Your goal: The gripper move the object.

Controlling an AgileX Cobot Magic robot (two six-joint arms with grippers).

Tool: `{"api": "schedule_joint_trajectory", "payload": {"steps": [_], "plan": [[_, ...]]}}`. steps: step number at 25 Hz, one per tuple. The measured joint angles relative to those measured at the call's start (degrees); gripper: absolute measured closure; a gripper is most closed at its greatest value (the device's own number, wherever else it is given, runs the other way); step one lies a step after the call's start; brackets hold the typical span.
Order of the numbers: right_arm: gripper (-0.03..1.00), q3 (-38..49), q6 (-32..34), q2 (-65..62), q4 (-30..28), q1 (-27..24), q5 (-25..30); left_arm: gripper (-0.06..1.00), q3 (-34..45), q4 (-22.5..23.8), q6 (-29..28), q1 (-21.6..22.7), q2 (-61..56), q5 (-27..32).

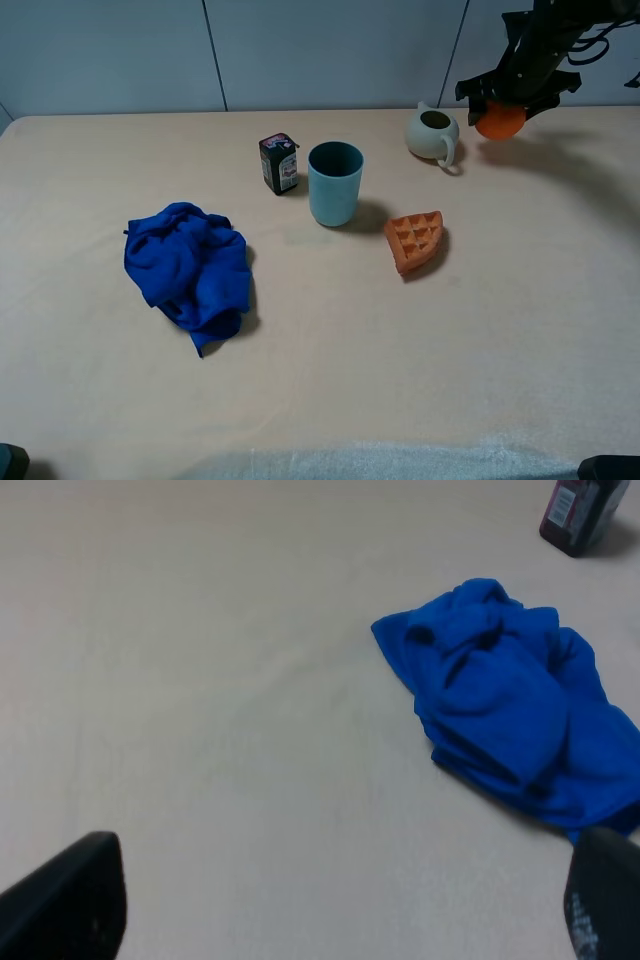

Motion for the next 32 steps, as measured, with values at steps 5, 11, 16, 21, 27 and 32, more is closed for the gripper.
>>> {"api": "schedule_joint_trajectory", "payload": {"steps": [5,11,16,21,27,32], "plan": [[0.41,0.0,0.0,1.3,0.0,-0.8,0.1,0.06,0.0,0.0,0.0,0.0,0.0,0.0],[0.41,0.0,0.0,1.3,0.0,-1.4,0.2,0.06,0.0,0.0,0.0,0.0,0.0,0.0],[0.41,0.0,0.0,1.3,0.0,-1.4,0.2,0.06,0.0,0.0,0.0,0.0,0.0,0.0],[0.41,0.0,0.0,1.3,-0.5,-1.4,0.2,0.06,0.0,0.0,0.0,0.0,0.0,0.0],[0.29,0.0,0.2,1.3,-1.1,-1.4,0.1,0.06,0.0,0.0,0.0,0.0,0.0,0.0],[0.27,0.0,1.3,1.3,-1.1,-1.4,0.1,0.06,0.0,0.0,0.0,0.0,0.0,0.0]]}}
